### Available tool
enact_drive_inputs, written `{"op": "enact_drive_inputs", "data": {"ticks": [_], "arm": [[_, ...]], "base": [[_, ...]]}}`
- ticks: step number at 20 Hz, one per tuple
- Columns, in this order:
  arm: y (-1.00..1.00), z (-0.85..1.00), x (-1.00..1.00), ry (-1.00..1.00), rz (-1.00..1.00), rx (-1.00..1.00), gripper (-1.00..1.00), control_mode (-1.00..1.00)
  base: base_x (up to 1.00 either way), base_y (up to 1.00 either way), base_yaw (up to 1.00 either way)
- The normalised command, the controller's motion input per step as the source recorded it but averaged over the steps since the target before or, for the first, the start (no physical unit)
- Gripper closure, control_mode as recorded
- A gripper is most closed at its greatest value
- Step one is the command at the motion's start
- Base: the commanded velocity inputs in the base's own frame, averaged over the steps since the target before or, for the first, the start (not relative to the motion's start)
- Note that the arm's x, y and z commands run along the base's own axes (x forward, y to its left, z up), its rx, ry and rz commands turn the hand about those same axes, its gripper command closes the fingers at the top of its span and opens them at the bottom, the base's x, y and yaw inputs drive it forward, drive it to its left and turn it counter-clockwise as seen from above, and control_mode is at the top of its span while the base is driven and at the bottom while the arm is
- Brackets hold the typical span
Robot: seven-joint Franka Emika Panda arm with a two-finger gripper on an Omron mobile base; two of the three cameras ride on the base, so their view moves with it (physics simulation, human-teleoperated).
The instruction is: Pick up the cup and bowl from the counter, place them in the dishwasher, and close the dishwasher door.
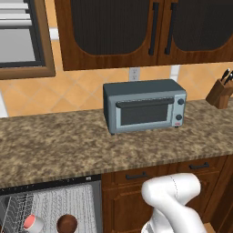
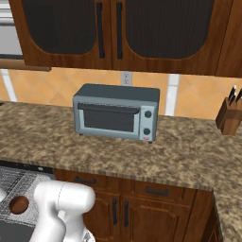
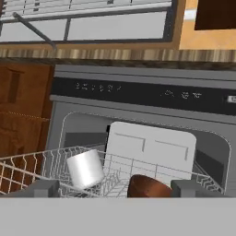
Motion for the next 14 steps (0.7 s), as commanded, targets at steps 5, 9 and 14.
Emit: {"op": "enact_drive_inputs", "data": {"ticks": [5, 9, 14], "arm": [[-0.01, 0.02, -0.18, -0.15, -0.06, 0.11, -1.00, -1.00], [0.20, -0.15, -1.00, 0.00, 0.00, 0.02, -1.00, -1.00], [0.39, -0.63, -0.94, 0.03, 0.00, 0.00, -1.00, -1.00]], "base": [[0.00, 0.00, 0.00], [0.00, 0.00, 0.00], [0.00, 0.00, 0.00]]}}
